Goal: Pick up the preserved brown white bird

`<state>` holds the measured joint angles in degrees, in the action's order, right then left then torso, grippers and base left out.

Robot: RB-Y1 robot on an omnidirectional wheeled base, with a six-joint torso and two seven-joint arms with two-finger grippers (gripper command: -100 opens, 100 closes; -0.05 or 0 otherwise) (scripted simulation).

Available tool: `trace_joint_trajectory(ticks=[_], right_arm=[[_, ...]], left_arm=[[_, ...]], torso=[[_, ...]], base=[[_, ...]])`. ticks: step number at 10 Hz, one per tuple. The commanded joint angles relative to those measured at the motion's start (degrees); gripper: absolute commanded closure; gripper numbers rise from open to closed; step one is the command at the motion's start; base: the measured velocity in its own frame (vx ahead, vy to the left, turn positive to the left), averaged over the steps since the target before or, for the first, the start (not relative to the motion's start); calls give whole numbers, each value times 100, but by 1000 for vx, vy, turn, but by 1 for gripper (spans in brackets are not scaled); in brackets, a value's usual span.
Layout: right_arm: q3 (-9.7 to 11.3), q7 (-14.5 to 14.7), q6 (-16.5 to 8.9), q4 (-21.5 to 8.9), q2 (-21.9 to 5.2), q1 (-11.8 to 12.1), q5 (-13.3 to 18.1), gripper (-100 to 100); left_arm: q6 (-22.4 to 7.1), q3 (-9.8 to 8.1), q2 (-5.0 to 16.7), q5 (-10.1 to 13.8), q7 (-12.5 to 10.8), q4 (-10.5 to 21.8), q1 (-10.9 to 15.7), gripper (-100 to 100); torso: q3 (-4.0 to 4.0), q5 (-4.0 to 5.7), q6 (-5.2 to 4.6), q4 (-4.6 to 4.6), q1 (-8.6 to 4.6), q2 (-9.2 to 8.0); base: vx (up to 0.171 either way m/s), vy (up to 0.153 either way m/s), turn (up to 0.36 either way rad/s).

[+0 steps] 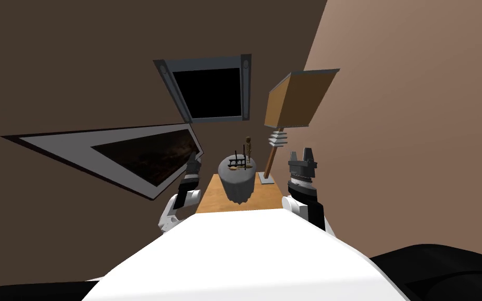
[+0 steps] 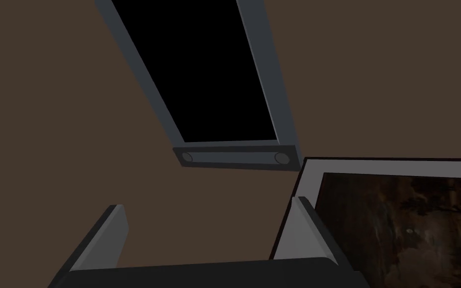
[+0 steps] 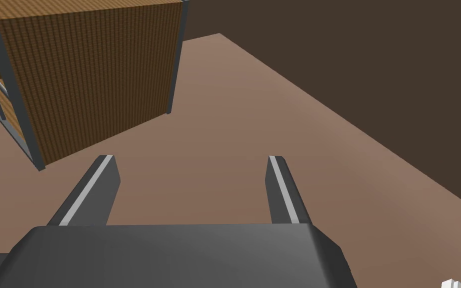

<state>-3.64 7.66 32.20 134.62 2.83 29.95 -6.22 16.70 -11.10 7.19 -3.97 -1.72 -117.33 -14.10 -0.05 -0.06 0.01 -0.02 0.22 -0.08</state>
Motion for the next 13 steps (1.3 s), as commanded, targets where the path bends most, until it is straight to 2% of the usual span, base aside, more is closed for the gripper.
trace_joint_trajectory(ticks=[1, 3, 4, 6, 7, 8, 9, 10, 11, 12, 13], right_arm=[[0, 0, 0, 0, 0, 0, 0, 0], [0, 0, 0, 0, 0, -1, 0, 0], [0, 0, 0, 0, 0, -1, 0, 0], [0, 0, 0, 0, 0, 0, 0, 0], [0, 0, 0, 0, 0, 0, 0, 0], [0, 0, 0, 0, 0, 0, 0, 0], [0, 0, 0, 0, 0, 1, 0, 0], [0, 0, 0, 0, 0, 0, 0, 0], [0, 0, 0, 0, 0, 1, 0, 0], [0, 0, 0, 0, 0, 0, 0, 0], [0, 0, 0, 0, 0, 1, 0, 0]], left_arm=[[-282, -122, 24, -48, -104, 286, 262, -100], [-642, -327, 47, -142, -276, 664, 689, -100], [-753, -327, 47, -142, -276, 781, 689, -100], [-1143, -545, 77, -237, -454, 1186, 1122, -100], [-1257, -545, 77, -237, -454, 1329, 1122, -100], [-1257, -545, 77, -237, -454, 1329, 1122, -100], [-1520, -658, 98, -284, -545, 1552, 1338, -100], [-1520, -658, 98, -284, -545, 1621, 1338, -100], [-1782, -773, 122, -331, -636, 1821, 1552, -100], [-1789, -773, 122, -331, -636, 1923, 1552, -100], [-1982, -890, 150, -377, -726, 2200, 1762, -100]], torso=[[0, 0, 0, 0, 0, 0], [0, 0, -3, 0, 2, -1], [-3, -1, -1, -1, 6, -6], [1, 1, -2, 0, -4, 2], [1, 1, -2, 0, -5, 1], [1, 1, 3, 1, -6, 2], [5, 3, 3, 2, -12, 9], [5, 3, -1, 2, -12, 10], [6, 3, 1, 2, -12, 10], [6, 3, -1, 2, -12, 10], [5, 2, 3, 2, -11, 9]], base=[[-30, 44, -145], [-55, 65, -223], [-44, 55, -81], [-40, 38, -204], [-34, 33, -100], [-12, 14, 18], [-15, 15, -166], [-18, 21, -113], [-22, 21, -189], [-23, 22, -86], [-26, 19, -179]])
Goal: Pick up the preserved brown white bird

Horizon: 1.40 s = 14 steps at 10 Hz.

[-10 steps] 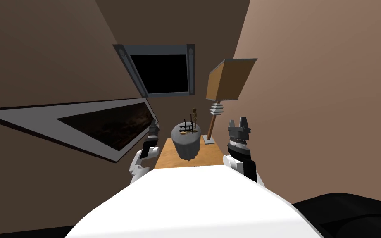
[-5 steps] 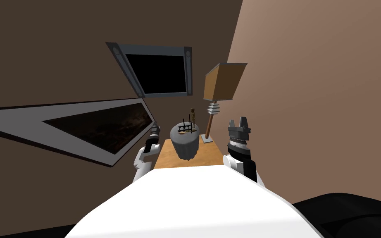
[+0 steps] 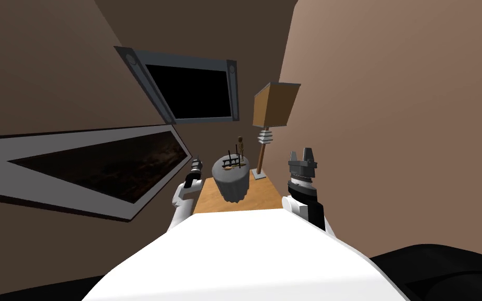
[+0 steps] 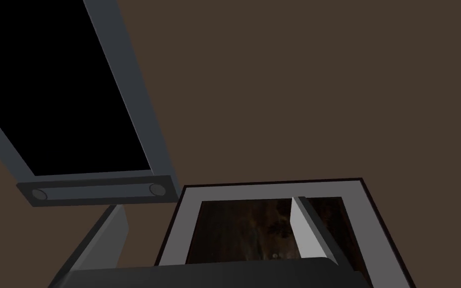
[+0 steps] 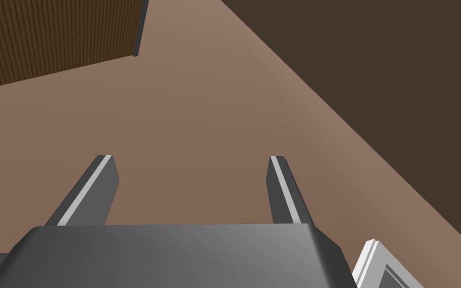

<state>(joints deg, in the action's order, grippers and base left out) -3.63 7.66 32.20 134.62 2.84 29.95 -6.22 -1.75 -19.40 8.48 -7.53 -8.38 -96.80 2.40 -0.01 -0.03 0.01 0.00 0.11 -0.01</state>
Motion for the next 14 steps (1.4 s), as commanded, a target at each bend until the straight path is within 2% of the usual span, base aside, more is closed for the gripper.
trace_joint_trajectory(ticks=[1, 2, 3, 4, 5, 6, 7, 8, 9, 10, 11, 12, 13, 14], right_arm=[[0, 0, 0, 0, 0, 0, 0, 0], [0, 0, 0, 0, 0, 1, 0, 0], [0, 0, 0, 0, 0, 0, 0, 0], [0, 0, 0, 0, 0, 1, 0, 0], [0, 0, 0, 0, 0, 1, 0, 0], [0, 0, 0, 0, 0, 1, 0, 0], [0, 0, 0, 0, 0, 1, 0, 0], [0, 0, 0, 0, 0, 1, 0, 0], [0, 0, 0, 0, 0, 1, 0, 0], [0, 0, 0, 0, 0, 1, 0, 0], [0, 0, 0, 0, 0, 1, 0, 0], [-1, 0, 0, 0, 0, 1, 0, 0], [0, 0, 0, 0, 0, 1, 0, 0], [-1, 0, 0, 0, 0, 1, 0, 0]], left_arm=[[-217, -60, 21, -21, -60, 181, 111, -100], [-444, -178, 54, -65, -151, 377, 317, -100], [-494, -178, 54, -65, -151, 499, 317, -100], [-680, -297, 91, -109, -240, 713, 517, -100], [-772, -297, 91, -109, -240, 822, 517, -100], [-943, -415, 132, -151, -328, 1067, 711, -100], [-1051, -415, 132, -151, -328, 1149, 711, -100], [-1207, -533, 179, -192, -414, 1421, 899, -100], [-1329, -533, 179, -192, -414, 1467, 899, -100], [-1558, -650, 230, -231, -499, 1654, 1080, -100], [-1603, -650, 230, -231, -499, 1805, 1080, -100], [-1837, -765, 286, -268, -580, 2025, 1255, -100], [-1874, -765, 286, -268, -580, 2132, 1255, -100], [-2074, -877, 345, -303, -659, 2420, 1421, -100]], torso=[[0, 0, 0, 0, 0, 0], [0, 0, 3, 0, -1, 0], [1, 1, 1, 0, -4, 3], [4, 1, 5, 2, -6, 8], [7, 1, 1, 2, -8, 12], [6, 1, 3, 2, -7, 10], [5, 1, 1, 2, -6, 9], [4, 1, 4, 2, -6, 7], [5, 2, 1, 2, -10, 9], [5, 1, 5, 2, -6, 8], [5, 2, 2, 2, -7, 10], [6, 1, 5, 3, -6, 10], [8, 2, 2, 3, -9, 14], [7, 2, 5, 3, -9, 13]], base=[[-24, 18, -92], [-17, 9, -177], [0, 3, -59], [4, -2, -123], [-1, 5, -123], [-6, 8, -171], [-10, 6, -127], [2, -6, -217], [-5, 7, -120], [-1, 4, -166], [1, 8, -102], [14, -7, -179], [7, -5, -123], [16, -12, -182]])
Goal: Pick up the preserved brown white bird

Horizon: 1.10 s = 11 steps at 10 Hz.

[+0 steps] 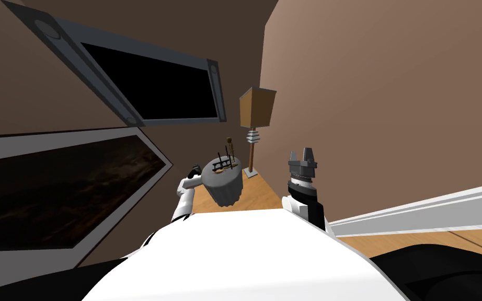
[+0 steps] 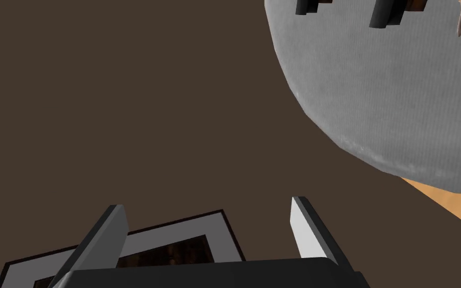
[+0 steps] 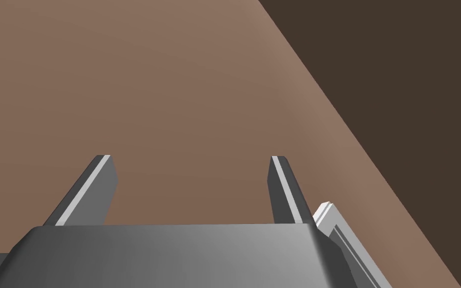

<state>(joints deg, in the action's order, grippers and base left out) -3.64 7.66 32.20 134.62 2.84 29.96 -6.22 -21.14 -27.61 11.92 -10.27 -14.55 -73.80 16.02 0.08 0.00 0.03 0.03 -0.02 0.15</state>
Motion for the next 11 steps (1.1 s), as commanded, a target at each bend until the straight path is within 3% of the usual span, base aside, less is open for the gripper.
trace_joint_trajectory(ticks=[1, 2, 7, 8, 9, 10, 11], right_arm=[[0, 0, 0, 0, 0, 0, 0, 0], [0, 0, 0, 0, 0, 1, 0, 0], [0, 0, 0, 0, 0, 0, 0, 0], [-1, 0, 0, 0, 0, 1, 0, 0], [0, 0, 0, 0, 0, 0, 0, 0], [-1, 0, 0, 0, 0, 1, 0, 0], [0, 0, 0, 0, 0, 1, 0, 0]], left_arm=[[-199, -55, 1, -30, -41, 157, 59, -100], [-424, -164, 64, -63, -117, 384, 216, -100], [-950, -370, 194, -123, -258, 1102, 505, -100], [-1151, -467, 261, -150, -323, 1369, 635, -100], [-1182, -467, 261, -150, -323, 1400, 635, -100], [-1391, -558, 326, -175, -384, 1687, 755, -100], [-1403, -558, 326, -175, -384, 1687, 755, -100]], torso=[[0, 0, 0, 0, 0, 0], [-1, 0, 5, 0, 4, -3], [1, 1, 0, 0, 0, 2], [1, 0, 5, 1, 3, 1], [2, -1, 3, 1, 4, 3], [1, 0, 6, 1, 3, 2], [2, 0, 3, 1, -1, 4]], base=[[8, 0, -99], [17, -4, -215], [16, -4, -134], [25, 0, -156], [24, -2, -90], [28, -14, -140], [28, -10, -85]])
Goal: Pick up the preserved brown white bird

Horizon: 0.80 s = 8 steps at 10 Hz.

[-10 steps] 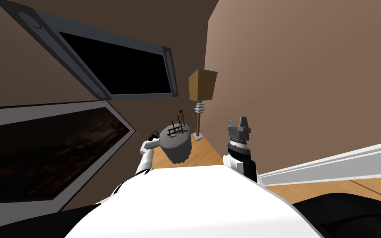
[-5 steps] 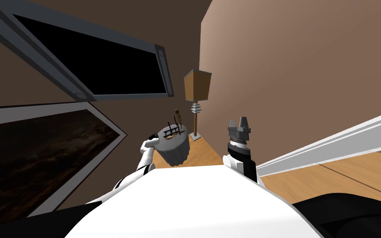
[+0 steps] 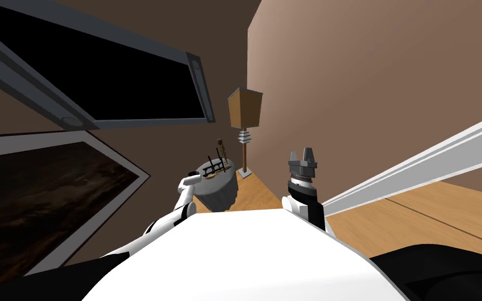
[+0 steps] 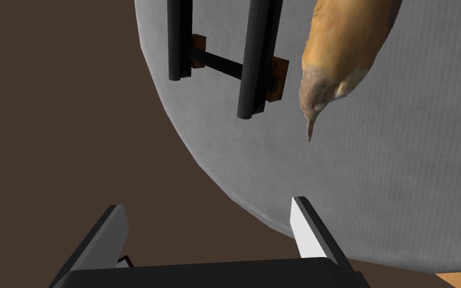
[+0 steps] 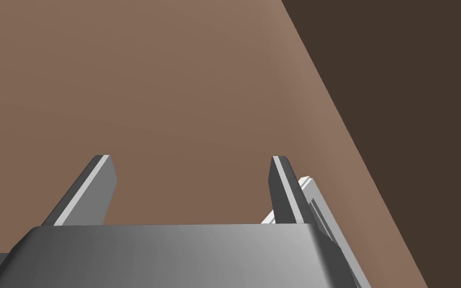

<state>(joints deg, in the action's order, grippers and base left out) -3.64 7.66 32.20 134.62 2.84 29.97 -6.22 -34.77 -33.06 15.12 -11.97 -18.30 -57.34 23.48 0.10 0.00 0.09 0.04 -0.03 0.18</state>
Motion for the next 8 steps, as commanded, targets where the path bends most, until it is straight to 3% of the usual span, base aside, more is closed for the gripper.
trace_joint_trajectory(ticks=[1, 4, 5, 7, 8], right_arm=[[0, 0, 0, 0, 0, 0, 0, 0], [0, 0, 0, 0, 0, 0, 0, 0], [0, 0, 0, 0, 0, 0, 0, 0], [0, 0, 0, 0, 0, 0, 0, 0], [0, 0, 0, 0, 0, 0, 0, 0]], left_arm=[[-249, -99, 71, -27, -66, 286, 119, -100], [-626, -254, 193, -65, -167, 817, 305, -100], [-626, -254, 193, -65, -167, 817, 305, -100], [-942, -384, 297, -95, -250, 1187, 446, -100], [-942, -384, 297, -95, -250, 1239, 446, -100]], torso=[[0, 0, 0, 0, 0, 0], [3, -1, 2, 2, 2, 5], [2, -1, -1, 1, 1, 4], [2, 0, -1, 1, 3, 4], [5, -1, -1, 2, 4, 9]], base=[[39, -12, -159], [42, -7, -149], [32, -2, -65], [49, 3, -148], [47, 6, -68]])
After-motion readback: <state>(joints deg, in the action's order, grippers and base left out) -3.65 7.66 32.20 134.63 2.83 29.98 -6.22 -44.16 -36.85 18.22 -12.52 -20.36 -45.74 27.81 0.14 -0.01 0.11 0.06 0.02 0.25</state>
